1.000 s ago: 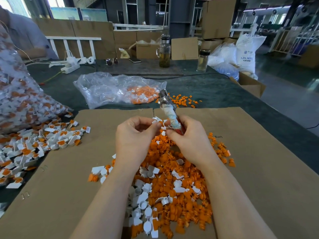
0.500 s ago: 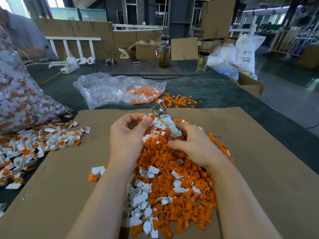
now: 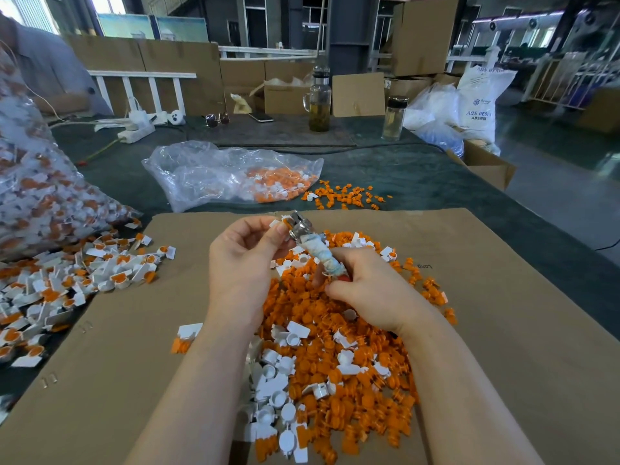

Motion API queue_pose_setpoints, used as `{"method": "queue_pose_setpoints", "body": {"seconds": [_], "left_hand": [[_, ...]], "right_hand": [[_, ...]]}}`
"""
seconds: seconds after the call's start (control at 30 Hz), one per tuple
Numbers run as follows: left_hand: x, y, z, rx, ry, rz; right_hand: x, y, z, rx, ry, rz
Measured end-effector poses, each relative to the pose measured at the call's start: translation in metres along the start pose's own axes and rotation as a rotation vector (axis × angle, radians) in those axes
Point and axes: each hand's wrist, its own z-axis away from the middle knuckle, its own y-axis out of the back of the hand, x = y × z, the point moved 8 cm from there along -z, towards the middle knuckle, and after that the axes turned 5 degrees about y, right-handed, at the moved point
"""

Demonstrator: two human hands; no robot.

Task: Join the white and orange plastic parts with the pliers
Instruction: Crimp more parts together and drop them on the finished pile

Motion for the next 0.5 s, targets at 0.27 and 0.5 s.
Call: {"method": "queue_pose_setpoints", "body": {"seconds": [0.27, 0.5], "left_hand": [[-0.002, 0.003, -0.002, 0.003, 0.015, 0.040], [-0.020, 0.015, -0.006, 0.071, 0.245, 0.212]], "right_hand": [[-0.003, -0.003, -0.002, 0.018, 0.013, 0.033], [0.004, -0.001, -0.006, 0.113, 0.020, 0.240]]}}
